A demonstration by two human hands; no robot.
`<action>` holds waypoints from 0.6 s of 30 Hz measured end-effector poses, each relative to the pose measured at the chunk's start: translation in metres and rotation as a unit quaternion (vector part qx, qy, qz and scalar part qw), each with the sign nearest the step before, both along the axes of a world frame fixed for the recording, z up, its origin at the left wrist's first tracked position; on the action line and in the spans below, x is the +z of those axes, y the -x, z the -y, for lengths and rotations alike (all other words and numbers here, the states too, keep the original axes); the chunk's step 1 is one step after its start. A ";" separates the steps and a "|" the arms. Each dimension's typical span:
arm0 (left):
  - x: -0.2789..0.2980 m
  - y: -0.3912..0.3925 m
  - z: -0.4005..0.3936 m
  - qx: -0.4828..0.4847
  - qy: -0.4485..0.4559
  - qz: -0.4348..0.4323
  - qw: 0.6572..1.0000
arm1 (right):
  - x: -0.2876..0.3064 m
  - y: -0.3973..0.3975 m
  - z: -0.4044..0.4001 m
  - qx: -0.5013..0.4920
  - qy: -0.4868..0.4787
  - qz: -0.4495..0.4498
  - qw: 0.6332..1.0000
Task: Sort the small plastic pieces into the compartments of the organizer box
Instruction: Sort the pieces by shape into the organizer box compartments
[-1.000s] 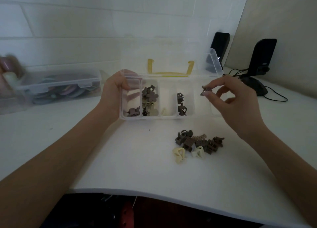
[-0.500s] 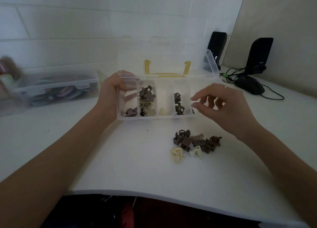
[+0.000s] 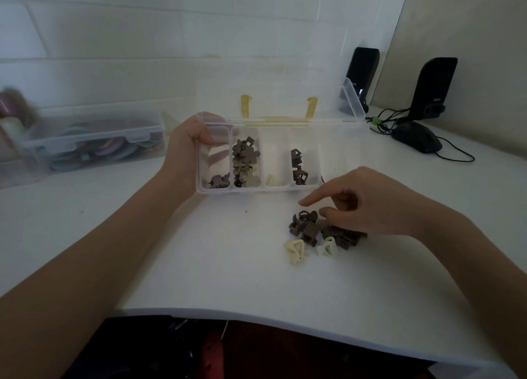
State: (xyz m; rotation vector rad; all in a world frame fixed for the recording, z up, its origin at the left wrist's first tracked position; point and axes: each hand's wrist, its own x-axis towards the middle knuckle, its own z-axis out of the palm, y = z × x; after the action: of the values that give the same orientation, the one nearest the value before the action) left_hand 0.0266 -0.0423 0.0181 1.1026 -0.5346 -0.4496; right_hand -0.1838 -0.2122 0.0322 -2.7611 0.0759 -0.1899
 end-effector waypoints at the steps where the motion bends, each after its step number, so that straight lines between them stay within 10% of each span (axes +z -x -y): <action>1: 0.000 0.000 0.000 0.002 -0.003 -0.001 1.000 | 0.000 0.000 0.000 -0.001 -0.005 -0.003 1.000; 9: 0.001 0.000 0.000 0.006 -0.011 0.002 1.000 | -0.003 -0.003 -0.004 0.027 -0.056 -0.035 0.997; 18: 0.002 0.001 0.000 0.002 -0.005 0.006 1.000 | -0.002 -0.002 -0.006 0.022 -0.097 0.129 0.987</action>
State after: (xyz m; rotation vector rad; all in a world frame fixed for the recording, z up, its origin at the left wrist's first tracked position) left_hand 0.0252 -0.0427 0.0198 1.1162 -0.5416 -0.4437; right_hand -0.1816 -0.2064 0.0306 -2.5181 -0.0330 -0.4972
